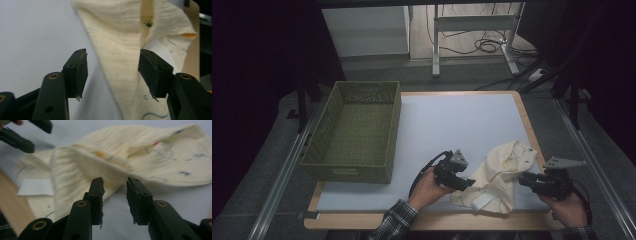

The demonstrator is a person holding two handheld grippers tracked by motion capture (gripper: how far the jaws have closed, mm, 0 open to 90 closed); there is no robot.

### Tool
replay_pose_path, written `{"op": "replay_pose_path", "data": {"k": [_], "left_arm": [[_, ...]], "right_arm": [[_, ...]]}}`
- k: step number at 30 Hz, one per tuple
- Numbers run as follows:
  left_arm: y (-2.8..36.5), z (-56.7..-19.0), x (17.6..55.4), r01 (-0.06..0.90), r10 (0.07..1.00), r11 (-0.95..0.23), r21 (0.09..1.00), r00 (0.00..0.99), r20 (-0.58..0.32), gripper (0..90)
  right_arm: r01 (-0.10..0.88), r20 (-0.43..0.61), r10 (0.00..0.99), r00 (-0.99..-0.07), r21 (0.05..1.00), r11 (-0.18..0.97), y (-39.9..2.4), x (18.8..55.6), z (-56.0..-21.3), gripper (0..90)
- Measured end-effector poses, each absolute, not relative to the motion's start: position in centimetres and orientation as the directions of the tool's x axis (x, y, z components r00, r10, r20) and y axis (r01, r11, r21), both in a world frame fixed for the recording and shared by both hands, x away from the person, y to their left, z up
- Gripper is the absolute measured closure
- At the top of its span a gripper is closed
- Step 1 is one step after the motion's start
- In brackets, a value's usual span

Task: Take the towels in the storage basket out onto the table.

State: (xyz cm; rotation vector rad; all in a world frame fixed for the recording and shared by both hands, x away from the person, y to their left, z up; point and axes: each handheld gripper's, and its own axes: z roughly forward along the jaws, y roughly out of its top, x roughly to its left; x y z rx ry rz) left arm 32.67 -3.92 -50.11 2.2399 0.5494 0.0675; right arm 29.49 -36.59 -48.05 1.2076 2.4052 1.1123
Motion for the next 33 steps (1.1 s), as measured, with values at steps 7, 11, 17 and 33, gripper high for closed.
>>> {"op": "replay_pose_path", "data": {"k": [7,11,17,33], "left_arm": [[-5.2,-51.0,32.2,0.341,0.378,-0.627,0.700,0.919,-0.109,41.4],[-5.6,-51.6,32.1,0.329,0.382,-0.652,0.683,0.921,-0.079,48.8],[-5.9,-51.9,32.0,0.304,0.408,-0.686,0.661,0.913,0.003,75.1],[-1.2,-52.4,34.2,0.463,0.564,-0.563,0.685,0.820,-0.090,65.2]], "right_arm": [[0.571,0.154,0.708,-0.689,0.718,0.399,-34.4,27.7,-48.6,58.3],[0.554,0.157,0.682,-0.714,0.722,0.415,-33.0,27.6,-48.7,57.0],[0.522,0.065,0.677,-0.733,0.692,0.499,-30.8,27.8,-48.9,76.7],[0.624,0.096,0.783,-0.614,0.667,0.407,-37.1,26.5,-50.4,78.9]]}}
